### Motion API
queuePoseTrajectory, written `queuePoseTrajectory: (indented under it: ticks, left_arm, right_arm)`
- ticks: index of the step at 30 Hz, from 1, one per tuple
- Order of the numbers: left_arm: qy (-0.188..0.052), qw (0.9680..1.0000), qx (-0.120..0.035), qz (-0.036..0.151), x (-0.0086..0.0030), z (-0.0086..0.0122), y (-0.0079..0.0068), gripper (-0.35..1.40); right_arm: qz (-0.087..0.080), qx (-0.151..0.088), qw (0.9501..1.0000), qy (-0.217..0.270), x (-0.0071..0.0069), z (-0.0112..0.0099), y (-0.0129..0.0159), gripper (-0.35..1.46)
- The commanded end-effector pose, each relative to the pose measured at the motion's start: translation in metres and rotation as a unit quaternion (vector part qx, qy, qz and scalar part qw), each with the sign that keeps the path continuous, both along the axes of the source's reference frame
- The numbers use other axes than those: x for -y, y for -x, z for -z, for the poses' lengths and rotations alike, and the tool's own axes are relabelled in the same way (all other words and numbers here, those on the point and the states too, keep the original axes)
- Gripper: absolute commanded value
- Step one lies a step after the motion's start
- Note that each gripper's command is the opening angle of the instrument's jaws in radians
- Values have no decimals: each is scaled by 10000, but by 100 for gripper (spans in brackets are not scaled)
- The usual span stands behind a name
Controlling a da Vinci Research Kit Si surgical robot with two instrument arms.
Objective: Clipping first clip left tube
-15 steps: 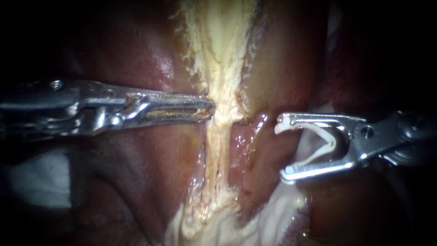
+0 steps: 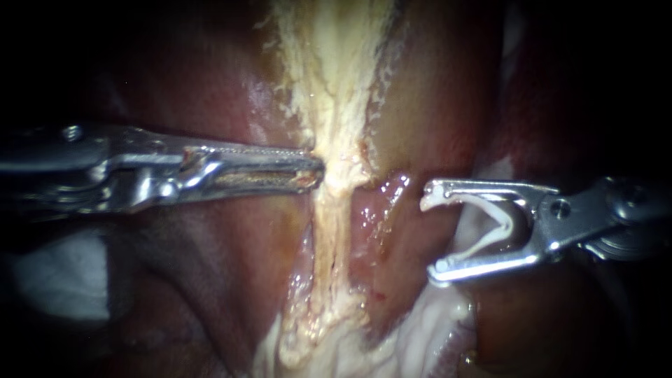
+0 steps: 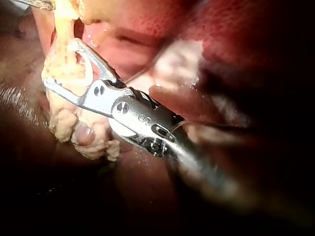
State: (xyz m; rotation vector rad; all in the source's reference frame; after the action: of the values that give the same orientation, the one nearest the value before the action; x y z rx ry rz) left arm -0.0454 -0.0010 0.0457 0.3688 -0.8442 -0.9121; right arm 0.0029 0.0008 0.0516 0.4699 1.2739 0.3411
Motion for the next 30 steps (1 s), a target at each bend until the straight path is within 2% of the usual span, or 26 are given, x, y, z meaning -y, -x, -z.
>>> queuePoseTrajectory:
  ticks: [1, 9, 15, 20, 30]
  left_arm:
    - [-42, 10000, -19, -3, 1, 3, -1, -35]
    - [-115, 9999, -27, -35, 12, 36, -13, -35]
    - [-132, 9999, -49, -18, 10, 61, -25, -35]
    - [-108, 9999, -94, 14, 6, 63, -35, -35]
    - [-101, 9999, -100, 17, 4, 58, -37, -35]
  right_arm:
    - [9, 9, 10000, -37, 2, -2, -2, 60]
    - [150, -4, 9997, -178, 20, -25, -29, 60]
    - [236, -52, 9992, -329, 35, -39, -49, 60]
    - [317, -82, 9985, -428, 46, -45, -65, 60]
    - [444, -147, 9973, -567, 64, -56, -92, 60]
